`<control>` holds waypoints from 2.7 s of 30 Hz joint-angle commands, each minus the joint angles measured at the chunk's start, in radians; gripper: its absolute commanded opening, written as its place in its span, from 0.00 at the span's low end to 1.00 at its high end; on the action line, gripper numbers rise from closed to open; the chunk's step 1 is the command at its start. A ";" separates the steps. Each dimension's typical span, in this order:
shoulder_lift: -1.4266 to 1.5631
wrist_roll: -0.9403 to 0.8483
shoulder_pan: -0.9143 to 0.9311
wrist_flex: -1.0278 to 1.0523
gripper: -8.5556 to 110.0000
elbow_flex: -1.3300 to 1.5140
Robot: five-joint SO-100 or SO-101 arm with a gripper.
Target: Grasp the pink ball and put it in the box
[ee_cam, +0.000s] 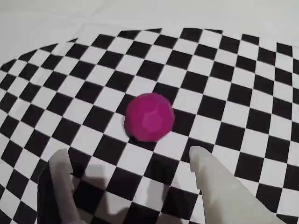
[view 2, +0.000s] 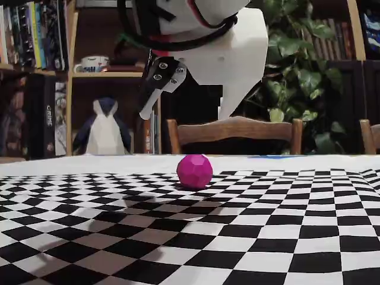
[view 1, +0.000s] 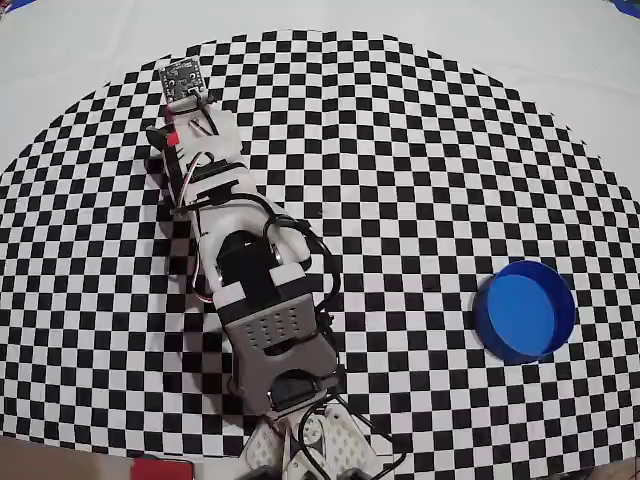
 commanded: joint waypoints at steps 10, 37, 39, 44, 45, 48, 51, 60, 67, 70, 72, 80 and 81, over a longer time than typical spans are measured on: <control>-0.132 0.009 0.005 0.044 0.32 -0.227; -0.382 0.009 0.020 0.110 0.32 -0.541; -0.400 0.009 0.021 0.110 0.32 -0.560; -0.440 0.009 0.021 0.112 0.32 -0.604; -0.449 0.009 0.021 0.112 0.32 -0.617; -0.471 0.009 0.021 0.118 0.32 -0.646; -0.488 0.009 0.021 0.121 0.32 -0.667; -0.540 0.009 0.021 0.127 0.32 -0.729; -0.581 0.008 0.020 0.137 0.32 -0.778; -0.594 0.008 0.020 0.138 0.32 -0.792; -0.600 0.008 0.020 0.138 0.32 -0.799; -0.630 0.005 0.018 0.147 0.32 -0.839; -0.634 0.005 0.018 0.147 0.32 -0.842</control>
